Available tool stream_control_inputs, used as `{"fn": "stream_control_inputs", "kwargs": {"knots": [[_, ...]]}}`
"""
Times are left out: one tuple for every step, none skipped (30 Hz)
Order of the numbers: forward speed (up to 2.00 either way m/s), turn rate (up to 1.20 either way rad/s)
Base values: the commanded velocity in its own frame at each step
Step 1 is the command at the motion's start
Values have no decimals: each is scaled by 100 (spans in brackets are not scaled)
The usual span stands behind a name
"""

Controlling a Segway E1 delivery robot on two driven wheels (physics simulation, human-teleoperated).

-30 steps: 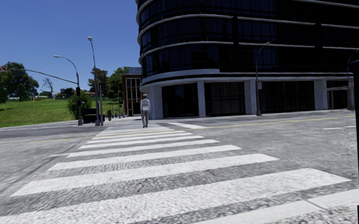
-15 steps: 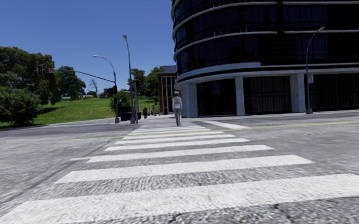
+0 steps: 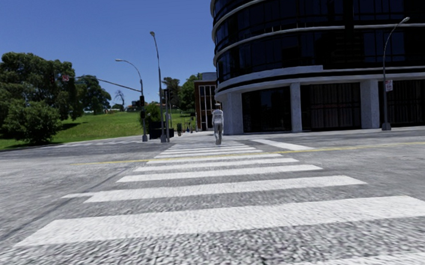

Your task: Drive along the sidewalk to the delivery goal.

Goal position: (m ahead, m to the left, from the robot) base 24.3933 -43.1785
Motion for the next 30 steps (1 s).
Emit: {"fn": "stream_control_inputs", "kwargs": {"knots": [[148, 0], [148, 0], [148, 0], [148, 0], [148, 0], [148, 0], [148, 0], [148, 0], [148, 0], [148, 0], [148, 0], [148, 0], [148, 0], [148, 0], [150, 0], [200, 0], [200, 0], [200, 0], [200, 0], [200, 0], [200, 0], [200, 0], [200, 0], [200, 0], [200, 0], [200, 0], [200, 0], [200, 0], [200, 0], [200, 0]]}}
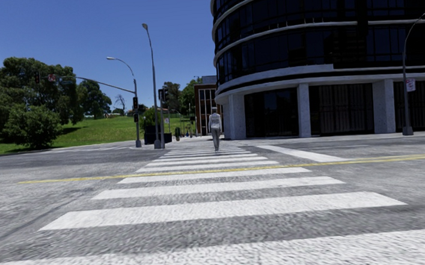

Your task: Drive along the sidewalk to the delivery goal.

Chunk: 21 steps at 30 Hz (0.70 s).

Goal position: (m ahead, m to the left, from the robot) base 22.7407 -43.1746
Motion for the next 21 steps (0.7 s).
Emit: {"fn": "stream_control_inputs", "kwargs": {"knots": [[200, 0], [200, 0], [200, 0], [200, 0], [200, 0], [200, 0], [200, 0], [200, 0], [200, 0], [200, 0], [200, 0], [200, 0], [200, 0], [200, 0], [200, 0], [200, 0], [200, 3], [200, 10], [200, 10], [200, 15], [200, 17]]}}
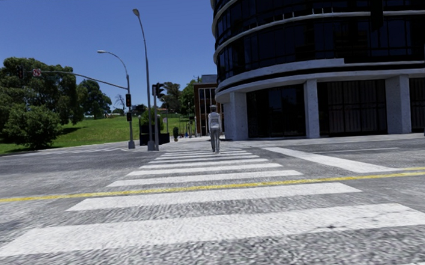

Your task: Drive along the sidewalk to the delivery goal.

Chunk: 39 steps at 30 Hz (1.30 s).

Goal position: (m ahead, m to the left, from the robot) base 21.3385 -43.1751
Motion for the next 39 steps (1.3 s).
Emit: {"fn": "stream_control_inputs", "kwargs": {"knots": [[200, 18], [200, 18], [200, 19], [200, 19], [200, 20], [200, 20], [200, 20], [200, 20], [200, 20], [200, 20], [200, 19], [200, 5], [200, 0], [200, 0], [200, 0], [200, 0], [200, 0], [200, 0], [200, 0], [200, 0], [200, 0], [200, 0], [200, 0], [200, 0], [200, 0], [200, 0], [200, 0], [200, 0], [200, 0], [200, 0], [200, 0], [200, 0], [200, 0], [200, 0], [200, 0], [200, 0], [200, 0], [200, 0], [200, 0]]}}
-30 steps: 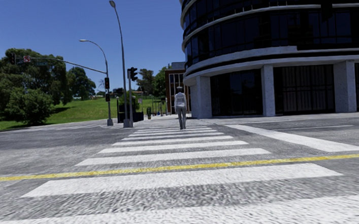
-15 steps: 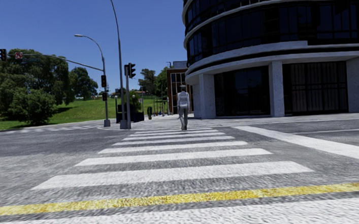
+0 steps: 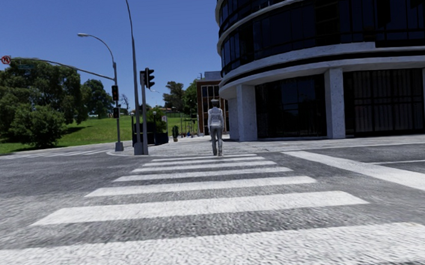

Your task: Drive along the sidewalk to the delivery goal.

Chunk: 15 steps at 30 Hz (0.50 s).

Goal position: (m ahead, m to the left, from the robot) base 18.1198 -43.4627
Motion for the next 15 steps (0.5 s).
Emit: {"fn": "stream_control_inputs", "kwargs": {"knots": [[200, 0], [200, 0], [200, 0], [200, 0], [200, 0], [200, 0], [200, 0], [200, 0], [200, 0], [200, 0], [200, 0], [200, 0], [200, 0], [200, 0], [200, 0]]}}
